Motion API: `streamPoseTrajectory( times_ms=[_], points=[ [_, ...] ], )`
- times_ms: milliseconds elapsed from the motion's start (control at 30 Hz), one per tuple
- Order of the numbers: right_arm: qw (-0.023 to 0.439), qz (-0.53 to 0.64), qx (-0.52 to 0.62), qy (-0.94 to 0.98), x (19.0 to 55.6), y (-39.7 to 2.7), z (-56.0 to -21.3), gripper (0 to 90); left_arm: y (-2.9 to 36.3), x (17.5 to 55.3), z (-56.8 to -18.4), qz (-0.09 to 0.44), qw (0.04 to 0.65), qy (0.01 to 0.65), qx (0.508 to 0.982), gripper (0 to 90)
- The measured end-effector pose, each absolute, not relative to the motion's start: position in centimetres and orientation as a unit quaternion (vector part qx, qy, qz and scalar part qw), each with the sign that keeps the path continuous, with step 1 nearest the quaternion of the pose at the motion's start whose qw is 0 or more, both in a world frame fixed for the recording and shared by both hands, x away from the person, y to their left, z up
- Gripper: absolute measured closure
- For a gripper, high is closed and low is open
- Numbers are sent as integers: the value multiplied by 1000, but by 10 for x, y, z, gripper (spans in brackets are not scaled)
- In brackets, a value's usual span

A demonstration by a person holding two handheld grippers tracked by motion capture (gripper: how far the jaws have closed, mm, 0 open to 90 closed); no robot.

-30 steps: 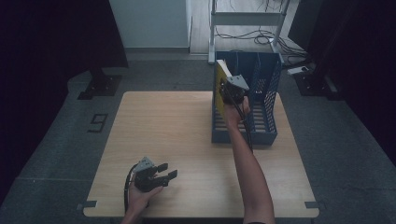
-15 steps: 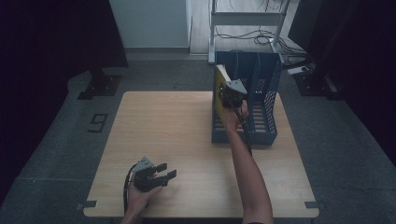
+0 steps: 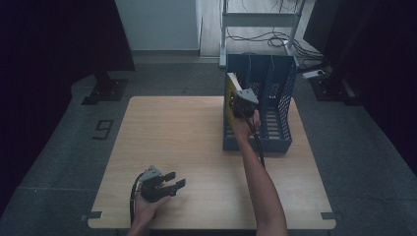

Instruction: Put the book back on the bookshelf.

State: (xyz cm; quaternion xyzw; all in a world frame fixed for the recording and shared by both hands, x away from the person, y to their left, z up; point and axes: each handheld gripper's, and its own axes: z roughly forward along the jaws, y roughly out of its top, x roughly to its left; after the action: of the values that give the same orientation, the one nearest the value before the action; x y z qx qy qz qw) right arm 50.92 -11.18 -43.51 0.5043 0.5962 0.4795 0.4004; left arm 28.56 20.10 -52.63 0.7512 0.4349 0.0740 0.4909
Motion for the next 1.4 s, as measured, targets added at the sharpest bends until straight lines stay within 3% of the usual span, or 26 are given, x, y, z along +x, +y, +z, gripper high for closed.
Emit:
streamPoseTrajectory(
  times_ms=[533,1400],
  points=[
    [389,468,494,621,486,-117,-433,715,196,284,-526,76,490,432,754,402],
    [356,475,500,631,492,-122,-427,678,196,285,-528,72,482,434,758,400]
  ],
)
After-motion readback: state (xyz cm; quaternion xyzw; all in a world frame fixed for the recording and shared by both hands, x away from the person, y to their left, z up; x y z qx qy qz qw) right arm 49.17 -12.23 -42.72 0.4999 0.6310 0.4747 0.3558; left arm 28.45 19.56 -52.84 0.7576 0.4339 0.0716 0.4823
